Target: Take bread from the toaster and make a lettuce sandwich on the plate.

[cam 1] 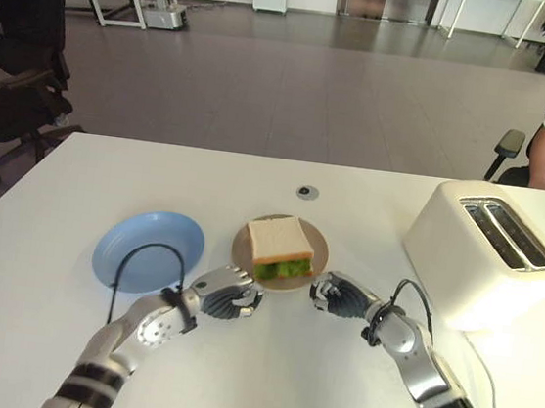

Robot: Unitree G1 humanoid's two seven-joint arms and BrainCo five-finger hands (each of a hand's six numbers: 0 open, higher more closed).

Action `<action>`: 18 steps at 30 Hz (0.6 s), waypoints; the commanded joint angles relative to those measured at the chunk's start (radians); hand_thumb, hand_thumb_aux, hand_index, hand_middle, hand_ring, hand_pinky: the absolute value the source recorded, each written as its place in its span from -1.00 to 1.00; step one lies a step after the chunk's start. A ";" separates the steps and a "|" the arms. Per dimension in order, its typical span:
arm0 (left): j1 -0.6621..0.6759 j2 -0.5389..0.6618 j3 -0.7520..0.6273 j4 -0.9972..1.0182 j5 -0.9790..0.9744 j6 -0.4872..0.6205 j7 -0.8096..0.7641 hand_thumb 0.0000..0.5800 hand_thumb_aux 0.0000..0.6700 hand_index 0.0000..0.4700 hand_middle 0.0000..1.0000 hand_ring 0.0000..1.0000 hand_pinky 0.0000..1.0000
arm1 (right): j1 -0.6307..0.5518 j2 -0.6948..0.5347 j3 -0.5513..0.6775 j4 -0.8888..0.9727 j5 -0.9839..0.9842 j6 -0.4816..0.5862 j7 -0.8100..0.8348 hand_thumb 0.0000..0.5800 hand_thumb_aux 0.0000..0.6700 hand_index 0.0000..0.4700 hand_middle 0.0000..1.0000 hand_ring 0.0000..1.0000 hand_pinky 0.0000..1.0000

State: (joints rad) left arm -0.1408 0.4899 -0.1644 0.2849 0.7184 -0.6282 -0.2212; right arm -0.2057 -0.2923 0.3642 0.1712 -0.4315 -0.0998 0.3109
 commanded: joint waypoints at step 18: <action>0.386 -0.126 -0.078 -0.490 -1.088 0.092 -0.159 -1.00 -1.00 -1.00 -1.00 -1.00 -1.00 | 0.290 0.026 -0.280 -0.202 0.627 -0.367 0.052 -1.00 -1.00 -1.00 -1.00 -1.00 -1.00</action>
State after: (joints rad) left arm 0.2586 0.3768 -0.2593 -0.2270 -0.3257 -0.5619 -0.3584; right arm 0.0923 -0.2802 0.1000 -0.0753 0.1258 -0.4674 0.3245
